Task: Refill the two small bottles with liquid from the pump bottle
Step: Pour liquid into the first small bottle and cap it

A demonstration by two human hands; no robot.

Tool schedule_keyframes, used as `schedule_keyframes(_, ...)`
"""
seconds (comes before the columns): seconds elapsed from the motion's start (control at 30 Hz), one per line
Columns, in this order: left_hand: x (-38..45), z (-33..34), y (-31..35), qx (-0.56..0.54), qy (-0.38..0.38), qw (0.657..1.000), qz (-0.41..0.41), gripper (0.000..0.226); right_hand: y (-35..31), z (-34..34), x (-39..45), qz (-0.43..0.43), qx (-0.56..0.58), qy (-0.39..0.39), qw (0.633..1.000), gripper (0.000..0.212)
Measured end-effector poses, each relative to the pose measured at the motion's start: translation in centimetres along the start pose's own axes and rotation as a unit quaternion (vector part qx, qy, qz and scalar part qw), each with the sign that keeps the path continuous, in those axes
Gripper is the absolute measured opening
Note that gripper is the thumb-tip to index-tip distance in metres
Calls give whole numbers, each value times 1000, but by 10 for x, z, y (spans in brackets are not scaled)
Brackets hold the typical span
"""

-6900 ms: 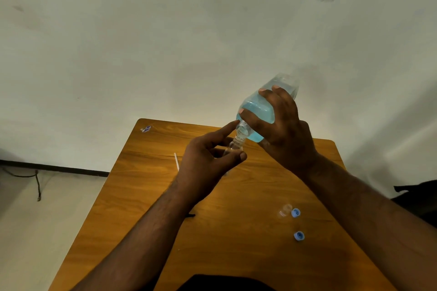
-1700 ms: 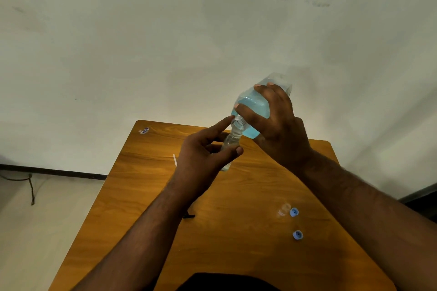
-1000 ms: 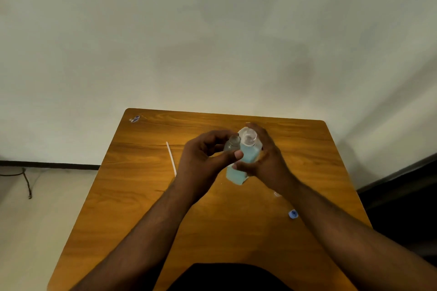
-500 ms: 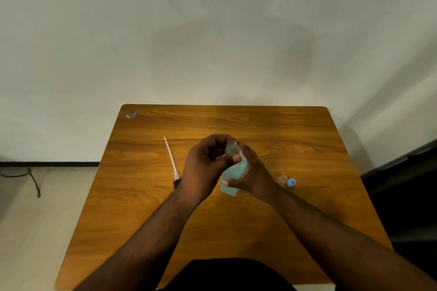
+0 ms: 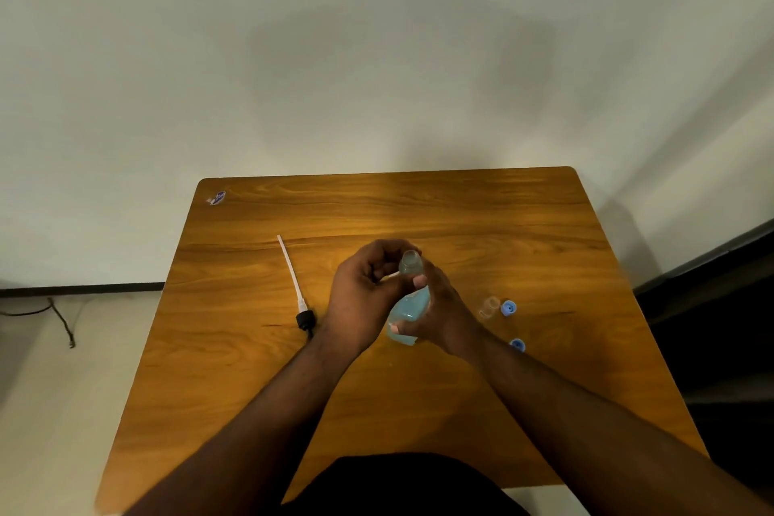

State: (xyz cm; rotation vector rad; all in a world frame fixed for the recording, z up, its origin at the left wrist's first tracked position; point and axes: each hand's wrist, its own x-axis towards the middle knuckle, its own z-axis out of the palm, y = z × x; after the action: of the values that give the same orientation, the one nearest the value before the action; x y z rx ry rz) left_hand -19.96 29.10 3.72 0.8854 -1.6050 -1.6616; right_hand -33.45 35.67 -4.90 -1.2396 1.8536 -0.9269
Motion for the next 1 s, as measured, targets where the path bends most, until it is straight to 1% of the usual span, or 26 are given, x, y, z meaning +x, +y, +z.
schedule_keyframes(0.07, 1, 2, -1, 7, 4, 1000, 3, 32, 1, 0, 0, -3, -8, -6, 1000, 113)
schedule_keyframes(0.17, 3, 4, -3, 20, 7, 1000, 5, 33, 12, -7, -8, 2, -67, -18, 998, 132)
schedule_keyframes(0.23, 2, 5, -4, 19, 10, 1000, -5, 34, 24, -20, -18, 9, -115, -18, 993, 135)
schedule_keyframes(0.3, 2, 7, -6, 24, 10, 1000, -8, 35, 39, -35, -29, 19, -158, -3, 987, 133)
schedule_keyframes(0.4, 1, 8, -6, 31, 14, 999, -8, 35, 64, -50, -42, 68, -174, 37, 982, 124)
schedule_keyframes(0.43, 1, 8, -7, 30, 15, 999, -7, 35, 74, -54, -45, 88, -183, 55, 978, 116)
schedule_keyframes(0.5, 0, 9, -7, 34, 13, 999, -2, 35, 96, -62, -51, 122, -218, 74, 965, 89)
schedule_keyframes(0.53, 0, 9, -6, 37, 11, 999, 0, 35, 104, -65, -55, 138, -238, 74, 959, 80)
schedule_keyframes(0.57, 0, 10, -6, 40, 9, 999, 2, 34, 111, -66, -59, 148, -254, 80, 953, 76)
schedule_keyframes(0.6, 0, 11, -5, 42, 7, 999, 4, 34, 116, -67, -62, 154, -269, 92, 946, 76)
schedule_keyframes(0.67, 0, 12, -5, 39, 5, 999, 4, 34, 120, -64, -67, 140, -290, 120, 939, 79)
schedule_keyframes(0.77, 1, 10, -6, 32, 3, 999, 4, 34, 120, -60, -70, 115, -278, 122, 946, 74)
schedule_keyframes(0.83, 2, 9, -8, 34, -2, 999, 9, 34, 118, -62, -68, 112, -266, 144, 947, 70)
schedule_keyframes(0.93, 1, 12, -8, 41, -6, 999, 12, 33, 116, -70, -66, 123, -242, 189, 944, 65)
schedule_keyframes(1.0, 1, 12, -7, 47, -9, 999, 15, 33, 117, -73, -66, 140, -253, 192, 938, 66)
